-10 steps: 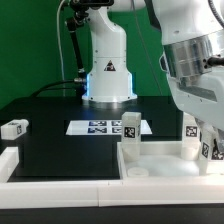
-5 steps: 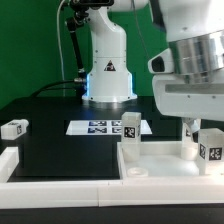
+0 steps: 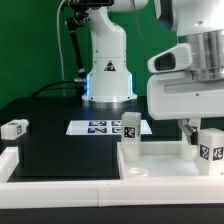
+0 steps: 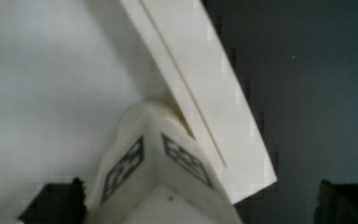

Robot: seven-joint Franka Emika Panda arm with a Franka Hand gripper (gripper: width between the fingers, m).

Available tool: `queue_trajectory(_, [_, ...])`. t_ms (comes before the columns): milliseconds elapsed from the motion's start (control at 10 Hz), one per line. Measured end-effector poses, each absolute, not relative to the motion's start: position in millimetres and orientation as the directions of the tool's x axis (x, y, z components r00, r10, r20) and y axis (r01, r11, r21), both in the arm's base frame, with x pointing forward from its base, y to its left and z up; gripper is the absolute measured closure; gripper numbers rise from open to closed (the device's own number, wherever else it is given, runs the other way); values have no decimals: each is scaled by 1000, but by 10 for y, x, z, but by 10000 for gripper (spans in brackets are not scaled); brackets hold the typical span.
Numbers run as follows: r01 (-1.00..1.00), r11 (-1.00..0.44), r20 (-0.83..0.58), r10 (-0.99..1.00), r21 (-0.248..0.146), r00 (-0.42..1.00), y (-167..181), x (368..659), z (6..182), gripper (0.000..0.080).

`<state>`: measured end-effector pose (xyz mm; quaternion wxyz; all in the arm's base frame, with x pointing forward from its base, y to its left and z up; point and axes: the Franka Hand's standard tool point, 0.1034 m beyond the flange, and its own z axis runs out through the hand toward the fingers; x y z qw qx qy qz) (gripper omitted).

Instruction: Assemble square table

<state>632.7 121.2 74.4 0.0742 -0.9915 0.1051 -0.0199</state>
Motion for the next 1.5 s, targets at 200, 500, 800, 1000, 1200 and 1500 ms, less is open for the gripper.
queue_trajectory(200, [-63,-987,44,-70,-145,997,1155,6331,723,151])
queue_trajectory(500, [-92,-985,40,-99,-148,994,1164,6330,722,359])
queue_trajectory(800, [-273,-950,16,-278,-150,960,1130,6340,723,505])
queue_trajectory(1000, [-387,-910,-2,-391,-149,920,1120,6339,720,505])
queue_trajectory(1200, [-649,-748,-43,-650,-142,759,1095,6342,716,505])
queue_trajectory(1500, [-905,-400,-135,-898,-145,418,1064,6308,703,505])
